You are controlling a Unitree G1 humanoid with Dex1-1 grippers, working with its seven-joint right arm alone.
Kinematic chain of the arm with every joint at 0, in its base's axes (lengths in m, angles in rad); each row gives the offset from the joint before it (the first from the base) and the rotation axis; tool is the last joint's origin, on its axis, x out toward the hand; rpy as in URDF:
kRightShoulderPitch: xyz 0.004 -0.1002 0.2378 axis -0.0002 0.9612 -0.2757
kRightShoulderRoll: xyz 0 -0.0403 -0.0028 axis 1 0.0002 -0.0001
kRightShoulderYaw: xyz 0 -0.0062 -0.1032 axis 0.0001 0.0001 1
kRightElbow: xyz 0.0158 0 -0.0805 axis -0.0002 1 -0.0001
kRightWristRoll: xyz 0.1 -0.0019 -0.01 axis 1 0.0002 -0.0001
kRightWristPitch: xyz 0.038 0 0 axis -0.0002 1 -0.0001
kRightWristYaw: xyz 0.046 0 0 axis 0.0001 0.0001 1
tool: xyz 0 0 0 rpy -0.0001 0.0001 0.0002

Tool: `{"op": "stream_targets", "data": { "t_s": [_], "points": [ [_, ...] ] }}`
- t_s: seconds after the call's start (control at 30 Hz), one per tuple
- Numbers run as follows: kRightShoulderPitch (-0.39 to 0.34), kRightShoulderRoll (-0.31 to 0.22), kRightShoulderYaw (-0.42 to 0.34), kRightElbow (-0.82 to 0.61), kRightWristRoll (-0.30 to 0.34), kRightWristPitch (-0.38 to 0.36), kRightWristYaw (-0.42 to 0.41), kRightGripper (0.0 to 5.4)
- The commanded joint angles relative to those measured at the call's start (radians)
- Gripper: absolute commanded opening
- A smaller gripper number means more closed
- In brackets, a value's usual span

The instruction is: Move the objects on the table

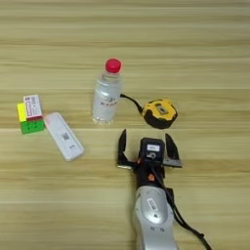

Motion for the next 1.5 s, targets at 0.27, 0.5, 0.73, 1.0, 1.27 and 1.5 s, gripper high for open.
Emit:
{"op": "stream_targets", "data": {
  "t_s": [0.27, 0.5, 0.73, 1.0, 1.27, 1.5],
  "points": [
    [-0.172, -0.055, -0.071, 0.076, 0.028, 0.022, -0.012, 5.38],
    [-0.224, -0.070, -0.093, 0.131, 0.034, 0.030, -0.018, 5.38],
    [-0.283, -0.103, -0.108, 0.198, 0.045, 0.034, -0.005, 5.38],
    [-0.359, -0.147, -0.125, 0.297, 0.062, 0.031, 0.017, 5.38],
    [-0.452, -0.193, -0.138, 0.453, 0.073, 0.003, 0.040, 5.38],
    [-0.502, -0.211, -0.137, 0.541, 0.074, -0.031, 0.053, 5.38]
  ]
}}
